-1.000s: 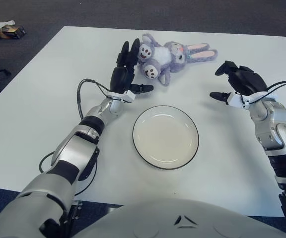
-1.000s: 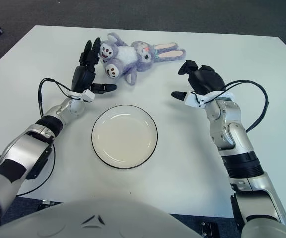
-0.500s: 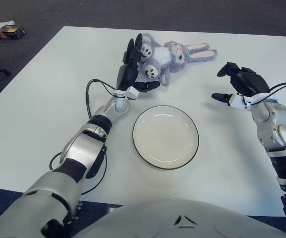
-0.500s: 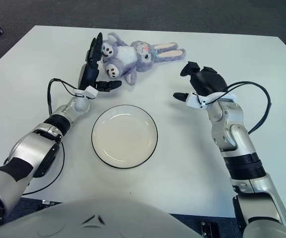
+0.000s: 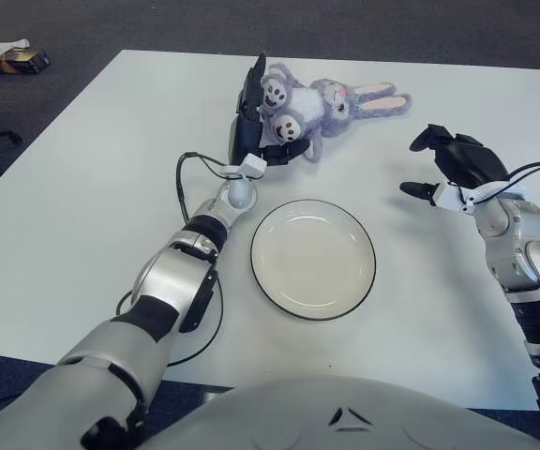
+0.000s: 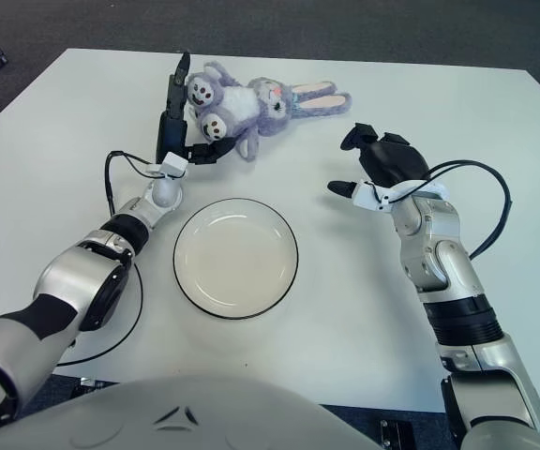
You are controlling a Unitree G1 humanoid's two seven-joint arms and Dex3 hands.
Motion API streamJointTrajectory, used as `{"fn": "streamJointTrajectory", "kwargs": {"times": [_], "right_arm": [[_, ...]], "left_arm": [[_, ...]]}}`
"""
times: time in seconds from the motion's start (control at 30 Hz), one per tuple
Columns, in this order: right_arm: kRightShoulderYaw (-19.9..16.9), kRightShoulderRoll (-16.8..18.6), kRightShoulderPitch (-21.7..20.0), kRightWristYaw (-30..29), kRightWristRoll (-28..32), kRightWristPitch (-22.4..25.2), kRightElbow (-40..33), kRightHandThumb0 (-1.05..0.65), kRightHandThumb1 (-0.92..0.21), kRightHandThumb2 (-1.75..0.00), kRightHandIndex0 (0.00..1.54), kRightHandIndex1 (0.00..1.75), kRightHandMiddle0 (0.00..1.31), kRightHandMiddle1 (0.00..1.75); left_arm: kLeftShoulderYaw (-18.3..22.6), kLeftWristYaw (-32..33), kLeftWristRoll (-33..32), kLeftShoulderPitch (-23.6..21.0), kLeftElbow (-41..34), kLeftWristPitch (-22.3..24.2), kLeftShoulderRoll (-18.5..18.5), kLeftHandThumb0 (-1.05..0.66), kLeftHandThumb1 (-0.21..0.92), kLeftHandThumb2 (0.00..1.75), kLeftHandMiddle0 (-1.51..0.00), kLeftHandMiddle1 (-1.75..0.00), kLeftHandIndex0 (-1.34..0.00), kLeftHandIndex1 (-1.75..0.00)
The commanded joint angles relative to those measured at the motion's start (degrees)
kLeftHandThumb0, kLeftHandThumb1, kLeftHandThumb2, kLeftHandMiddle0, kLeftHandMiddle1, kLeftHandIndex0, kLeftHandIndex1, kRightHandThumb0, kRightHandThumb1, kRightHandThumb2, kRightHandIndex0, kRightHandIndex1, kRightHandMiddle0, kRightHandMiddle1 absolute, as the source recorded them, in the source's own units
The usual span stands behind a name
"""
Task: Put the doll into the plate.
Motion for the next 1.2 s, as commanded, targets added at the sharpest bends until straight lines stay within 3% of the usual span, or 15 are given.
{"fn": "streamJointTrajectory", "kwargs": {"times": [0.0, 0.43, 0.87, 1.1, 1.17], "right_arm": [[-0.75, -0.67, 0.88, -0.3, 0.4, -0.73, -0.41, -0.64, -0.81, -0.67, 0.17, 1.07, 0.0, 1.17], [-1.36, -0.52, 1.88, -0.43, 1.02, -1.94, -0.17, -0.65, -0.82, -0.65, 0.16, 1.11, 0.0, 1.17], [-1.85, -0.56, 2.84, 0.14, 2.2, -2.55, -0.86, -0.66, -0.83, -0.64, 0.14, 1.12, 0.0, 1.2], [-2.03, -0.82, 3.34, 1.03, 2.92, -2.65, -2.01, -0.67, -0.85, -0.62, 0.14, 1.09, 0.0, 1.18], [-2.08, -0.91, 3.45, 1.28, 3.13, -2.87, -2.17, -0.67, -0.85, -0.61, 0.15, 1.09, 0.0, 1.17]], "left_arm": [[1.96, -1.46, -2.37, -1.31, 0.77, -0.76, -1.28, -0.88, 0.38, 0.68, -0.01, -0.58, 0.0, -0.72], [4.61, -0.87, -3.61, -1.54, 0.98, 0.11, -3.67, -0.87, 0.36, 0.7, 0.0, -0.76, 0.0, -0.92], [2.13, 5.86, 1.64, -2.55, 0.95, 3.71, -3.5, -0.74, 0.31, 0.78, 0.0, -0.84, 0.0, -0.95], [-0.71, 12.64, 6.36, -3.38, 1.01, 4.54, -2.78, -0.59, 0.25, 0.9, 0.0, -1.04, 0.0, -1.23], [-2.14, 15.81, 8.55, -3.75, 1.02, 4.94, -2.35, -0.47, 0.21, 0.98, 0.0, -1.26, 0.0, -1.37]]}}
